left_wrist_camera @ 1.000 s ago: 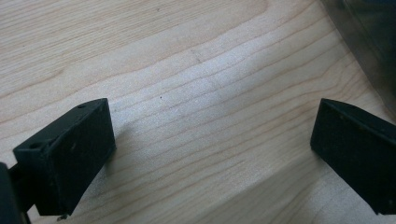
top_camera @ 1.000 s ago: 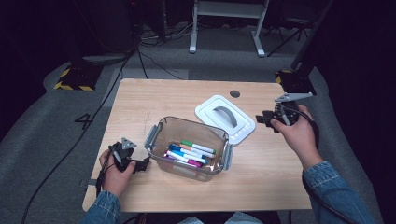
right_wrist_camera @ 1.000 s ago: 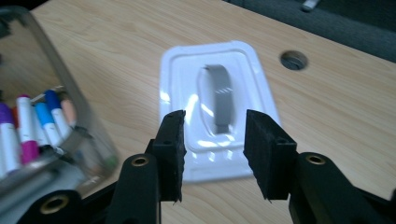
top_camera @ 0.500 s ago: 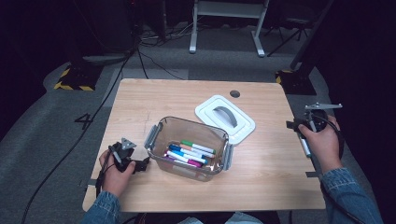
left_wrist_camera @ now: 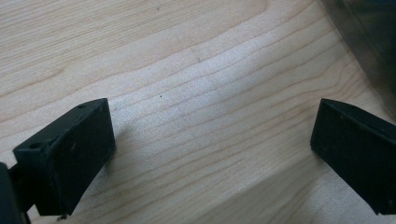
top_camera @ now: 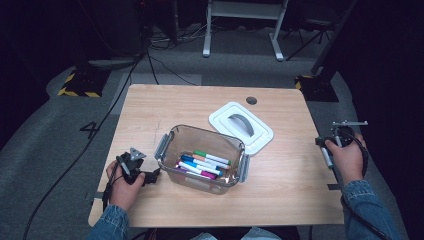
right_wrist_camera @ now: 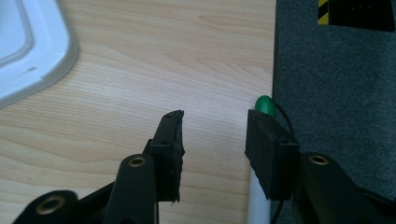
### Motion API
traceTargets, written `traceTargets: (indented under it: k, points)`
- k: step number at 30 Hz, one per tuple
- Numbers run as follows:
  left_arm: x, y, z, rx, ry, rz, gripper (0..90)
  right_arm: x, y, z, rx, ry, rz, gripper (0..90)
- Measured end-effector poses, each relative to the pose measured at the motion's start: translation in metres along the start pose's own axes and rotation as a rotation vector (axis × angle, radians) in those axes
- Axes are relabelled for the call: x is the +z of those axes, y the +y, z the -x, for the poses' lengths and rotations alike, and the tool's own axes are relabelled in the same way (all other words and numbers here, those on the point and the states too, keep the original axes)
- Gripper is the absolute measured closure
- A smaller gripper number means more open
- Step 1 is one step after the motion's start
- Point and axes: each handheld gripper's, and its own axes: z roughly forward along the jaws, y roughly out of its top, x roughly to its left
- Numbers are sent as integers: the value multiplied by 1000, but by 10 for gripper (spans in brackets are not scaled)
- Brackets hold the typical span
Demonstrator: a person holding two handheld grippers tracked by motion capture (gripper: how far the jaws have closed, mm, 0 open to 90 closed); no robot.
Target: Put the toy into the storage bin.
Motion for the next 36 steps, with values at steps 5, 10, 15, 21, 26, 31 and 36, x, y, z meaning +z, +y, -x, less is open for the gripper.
traceTargets:
  k: [5,10,15,21,26,31,36]
  points:
    - [0,0,0,1,0,-1,2,12,-6,7,12,-25,-22,578]
    - [0,0,0,1,0,-1,2,21,-15,17,36,-47,-48,577]
    - [0,0,0,1,3,3,2,26,-19,22,41,-57,-61,594]
    - [0,0,0,1,3,3,2,32,-23,20,32,-44,-79,633]
    - [0,0,0,0,5,3,2,36,-22,14,9,-38,-102,742]
    - [0,0,0,-1,4,4,2,36,-20,9,-3,-35,-114,740]
    - [0,-1,0,-2,3,4,2,36,-22,5,-17,-22,-108,704]
